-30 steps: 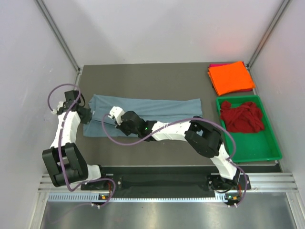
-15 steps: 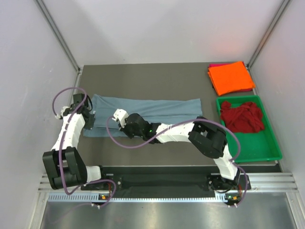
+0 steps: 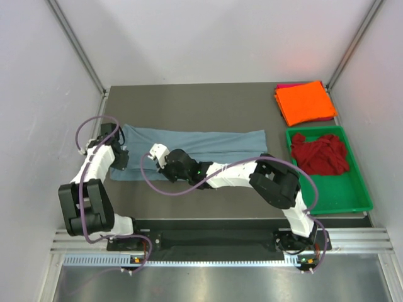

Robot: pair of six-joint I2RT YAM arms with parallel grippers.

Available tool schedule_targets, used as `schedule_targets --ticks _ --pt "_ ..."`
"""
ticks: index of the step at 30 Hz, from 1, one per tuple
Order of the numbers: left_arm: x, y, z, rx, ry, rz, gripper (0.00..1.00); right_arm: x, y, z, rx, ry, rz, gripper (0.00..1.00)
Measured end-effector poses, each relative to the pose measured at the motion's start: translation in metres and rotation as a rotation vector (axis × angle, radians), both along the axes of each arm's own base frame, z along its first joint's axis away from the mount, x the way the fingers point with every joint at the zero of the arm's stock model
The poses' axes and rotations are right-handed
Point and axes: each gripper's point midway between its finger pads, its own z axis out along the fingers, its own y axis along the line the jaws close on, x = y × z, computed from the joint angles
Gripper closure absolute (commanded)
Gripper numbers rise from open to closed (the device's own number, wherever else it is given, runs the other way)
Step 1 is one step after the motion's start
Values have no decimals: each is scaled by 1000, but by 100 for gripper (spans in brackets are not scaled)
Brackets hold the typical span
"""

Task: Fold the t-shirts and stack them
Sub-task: Fold the tshirt

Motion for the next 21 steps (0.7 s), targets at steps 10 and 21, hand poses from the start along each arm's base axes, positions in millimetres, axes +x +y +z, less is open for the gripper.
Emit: schedule_targets --ticks 10,21 --pt "19 -7 -21 -51 20 -38 100 10 6 -4 3 40 6 100" --pt "71 -10 -8 -90 -103 -72 100 54 -4 -8 34 117 -41 100"
